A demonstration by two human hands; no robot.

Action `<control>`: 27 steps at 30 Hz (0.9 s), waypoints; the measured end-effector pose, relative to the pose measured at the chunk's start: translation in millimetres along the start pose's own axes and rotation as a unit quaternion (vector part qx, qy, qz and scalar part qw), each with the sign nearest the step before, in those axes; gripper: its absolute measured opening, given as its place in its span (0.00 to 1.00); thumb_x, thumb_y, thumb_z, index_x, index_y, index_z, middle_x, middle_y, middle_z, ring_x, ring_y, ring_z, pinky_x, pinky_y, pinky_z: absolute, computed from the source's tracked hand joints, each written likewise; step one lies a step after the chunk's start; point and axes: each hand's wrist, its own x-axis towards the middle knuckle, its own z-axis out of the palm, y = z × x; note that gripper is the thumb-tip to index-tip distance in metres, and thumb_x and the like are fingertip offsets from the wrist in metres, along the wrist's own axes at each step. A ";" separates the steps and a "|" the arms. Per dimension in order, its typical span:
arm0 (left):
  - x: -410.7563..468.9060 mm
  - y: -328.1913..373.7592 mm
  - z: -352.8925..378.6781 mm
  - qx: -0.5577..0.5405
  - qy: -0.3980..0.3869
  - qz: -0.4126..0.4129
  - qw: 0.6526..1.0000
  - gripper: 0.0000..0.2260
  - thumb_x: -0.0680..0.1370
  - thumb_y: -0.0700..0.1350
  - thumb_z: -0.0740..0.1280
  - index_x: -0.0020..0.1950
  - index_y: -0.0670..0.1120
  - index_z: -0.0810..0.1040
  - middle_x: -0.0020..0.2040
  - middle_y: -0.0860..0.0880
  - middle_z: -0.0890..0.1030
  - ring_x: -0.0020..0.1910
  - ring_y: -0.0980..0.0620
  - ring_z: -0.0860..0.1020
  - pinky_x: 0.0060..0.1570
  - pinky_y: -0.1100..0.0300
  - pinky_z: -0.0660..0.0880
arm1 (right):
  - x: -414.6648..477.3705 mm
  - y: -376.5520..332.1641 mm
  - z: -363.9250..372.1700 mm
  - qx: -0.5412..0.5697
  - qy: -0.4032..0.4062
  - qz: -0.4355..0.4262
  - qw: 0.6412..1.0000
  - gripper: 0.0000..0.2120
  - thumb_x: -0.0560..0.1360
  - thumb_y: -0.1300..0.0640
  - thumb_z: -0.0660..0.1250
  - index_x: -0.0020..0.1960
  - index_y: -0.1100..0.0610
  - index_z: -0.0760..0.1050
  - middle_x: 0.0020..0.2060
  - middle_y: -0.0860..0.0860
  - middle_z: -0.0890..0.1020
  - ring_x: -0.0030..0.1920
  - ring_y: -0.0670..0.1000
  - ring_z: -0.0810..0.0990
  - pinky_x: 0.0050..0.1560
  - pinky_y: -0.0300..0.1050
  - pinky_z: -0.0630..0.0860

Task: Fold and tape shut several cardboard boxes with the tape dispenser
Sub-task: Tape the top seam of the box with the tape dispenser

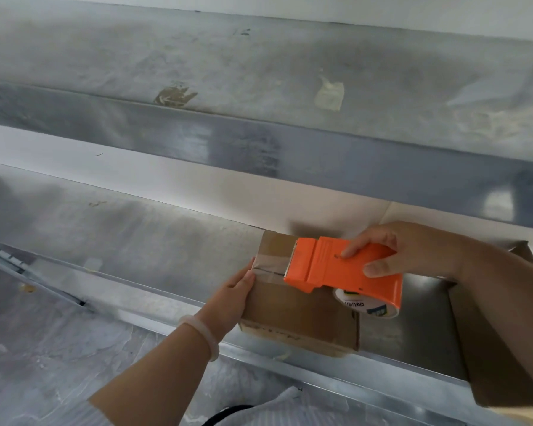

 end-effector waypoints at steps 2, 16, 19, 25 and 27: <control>-1.3 0.1 1.3 0.065 0.008 0.035 0.997 0.18 0.85 0.48 0.54 0.75 0.57 0.64 0.69 0.54 0.71 0.67 0.54 0.71 0.63 0.63 0.68 | -1.4 2.4 1.6 0.008 0.008 -0.004 1.000 0.15 0.67 0.45 0.74 0.53 0.33 0.80 0.54 0.37 0.80 0.54 0.42 0.81 0.54 0.45 0.80; 14.2 31.3 -0.5 0.585 -0.056 0.224 0.777 0.46 0.67 0.74 0.52 0.80 0.54 0.45 0.79 0.58 0.42 0.75 0.60 0.35 0.76 0.54 0.38 | 2.7 -4.4 8.0 -0.018 0.021 -0.009 1.000 0.12 0.73 0.51 0.73 0.50 0.34 0.80 0.54 0.38 0.79 0.50 0.39 0.80 0.44 0.34 0.77; 10.5 29.2 13.0 0.585 -0.067 0.227 0.776 0.41 0.75 0.67 0.57 0.80 0.53 0.42 0.79 0.57 0.40 0.75 0.60 0.34 0.77 0.51 0.40 | 2.3 -5.5 7.3 -0.022 0.018 -0.005 1.000 0.12 0.73 0.50 0.73 0.51 0.33 0.79 0.54 0.38 0.79 0.51 0.41 0.80 0.45 0.34 0.77; 10.5 20.0 19.7 0.609 -0.030 0.220 0.761 0.49 0.65 0.79 0.46 0.79 0.54 0.39 0.78 0.58 0.37 0.76 0.60 0.33 0.76 0.50 0.39 | 2.0 -3.5 7.1 -0.006 0.023 -0.006 1.000 0.15 0.65 0.42 0.72 0.51 0.31 0.79 0.55 0.39 0.79 0.53 0.44 0.81 0.50 0.40 0.80; 9.4 21.3 20.9 0.614 -0.026 0.220 0.757 0.50 0.65 0.80 0.45 0.79 0.54 0.39 0.78 0.58 0.37 0.76 0.60 0.33 0.76 0.50 0.38 | 2.9 -2.9 8.1 -0.004 0.016 -0.005 1.000 0.16 0.65 0.41 0.71 0.52 0.31 0.78 0.56 0.39 0.78 0.54 0.45 0.80 0.51 0.41 0.80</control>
